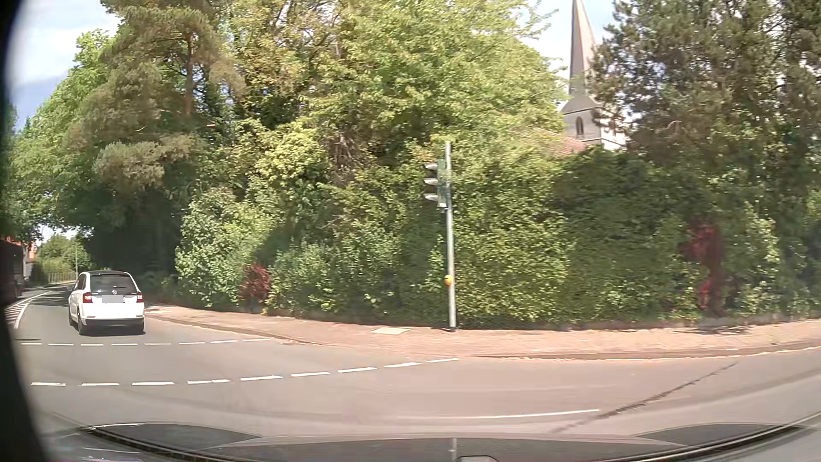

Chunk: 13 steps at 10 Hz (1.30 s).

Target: Follow the waypoints while adhering to traffic rules and regulations

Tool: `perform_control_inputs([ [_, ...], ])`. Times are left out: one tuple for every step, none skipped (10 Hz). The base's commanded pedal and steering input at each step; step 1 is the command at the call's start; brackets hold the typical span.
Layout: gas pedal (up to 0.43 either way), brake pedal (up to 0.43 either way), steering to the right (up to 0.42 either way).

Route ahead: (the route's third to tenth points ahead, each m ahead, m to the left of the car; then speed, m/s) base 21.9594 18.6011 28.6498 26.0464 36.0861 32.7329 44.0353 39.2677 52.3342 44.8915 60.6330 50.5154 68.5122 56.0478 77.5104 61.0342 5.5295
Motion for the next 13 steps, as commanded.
perform_control_inputs([
  [0.138, 0.000, -0.425],
  [0.138, 0.000, -0.424],
  [0.138, 0.000, -0.422],
  [0.157, 0.000, -0.419],
  [0.169, 0.000, -0.412],
  [0.177, 0.000, -0.403],
  [0.189, 0.000, -0.392],
  [0.189, 0.000, -0.375],
  [0.197, 0.000, -0.349],
  [0.220, 0.000, -0.322],
  [0.220, 0.000, -0.300],
  [0.268, 0.000, -0.275],
  [0.280, 0.000, -0.247],
])
